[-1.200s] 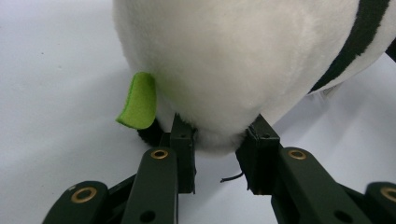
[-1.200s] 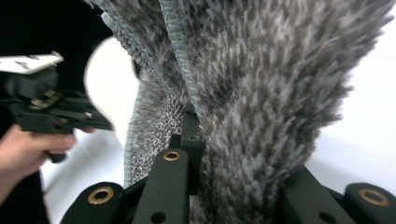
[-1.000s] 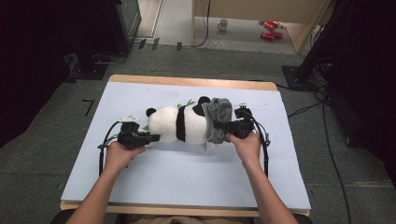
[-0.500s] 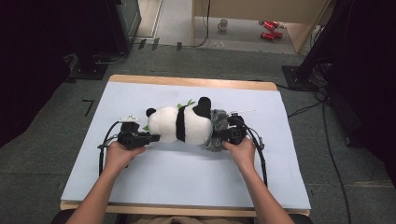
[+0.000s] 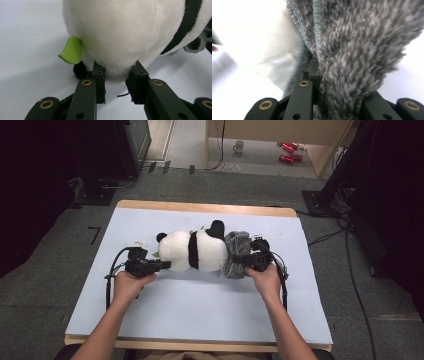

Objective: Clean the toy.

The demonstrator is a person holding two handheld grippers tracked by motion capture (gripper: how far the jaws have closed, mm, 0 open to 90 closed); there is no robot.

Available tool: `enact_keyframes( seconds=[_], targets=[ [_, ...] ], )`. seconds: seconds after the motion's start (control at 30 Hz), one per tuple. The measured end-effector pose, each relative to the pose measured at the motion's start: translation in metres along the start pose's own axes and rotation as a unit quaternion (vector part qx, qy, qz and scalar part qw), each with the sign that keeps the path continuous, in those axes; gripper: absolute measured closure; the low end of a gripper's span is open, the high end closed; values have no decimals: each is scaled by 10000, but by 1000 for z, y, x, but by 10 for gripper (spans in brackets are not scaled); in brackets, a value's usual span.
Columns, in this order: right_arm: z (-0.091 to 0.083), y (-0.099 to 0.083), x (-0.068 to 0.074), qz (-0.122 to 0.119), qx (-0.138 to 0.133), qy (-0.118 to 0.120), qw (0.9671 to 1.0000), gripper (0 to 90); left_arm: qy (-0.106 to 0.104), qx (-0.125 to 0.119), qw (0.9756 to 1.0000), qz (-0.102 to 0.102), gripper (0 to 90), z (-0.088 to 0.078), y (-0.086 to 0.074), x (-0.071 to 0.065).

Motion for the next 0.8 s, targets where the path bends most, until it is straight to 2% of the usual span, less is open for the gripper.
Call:
enact_keyframes(
  seconds=[0.1,0.17,0.27,0.4,0.53,0.6,0.7,0.8],
  targets=[
    [-19,9,11,-139,-299,37,9995,786,-75,-19,10000,1,731,-2,2,-5],
    [-30,14,20,-231,-433,77,9988,786,-187,-3,9998,-101,736,-4,3,-8],
    [-43,22,35,-384,-580,207,9974,787,-307,5,9992,-246,741,-5,3,-11],
    [-51,31,61,-633,-669,411,9949,786,-373,15,9988,-301,741,-7,3,-14],
    [-47,40,89,-871,-672,781,9909,786,-456,23,9983,-370,741,-8,3,-18],
    [-39,44,102,-983,-582,849,9898,786,-470,18,9982,-365,741,-8,4,-20],
    [-24,49,119,-1153,-412,944,9880,786,-352,37,9990,-266,742,-7,4,-21],
    [-6,53,137,-1302,-250,1049,9856,786,-343,9,9990,-272,742,-7,4,-22]
  ],
)
Point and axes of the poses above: each handheld gripper's, and its own axes: z roughly forward along the jaws, y roughly out of its top, x roughly to its left, the point moved 4 cm from there along z, roughly forward along the jaws, and after that the axes turned 4 degrees about x, right-handed, at the moved point
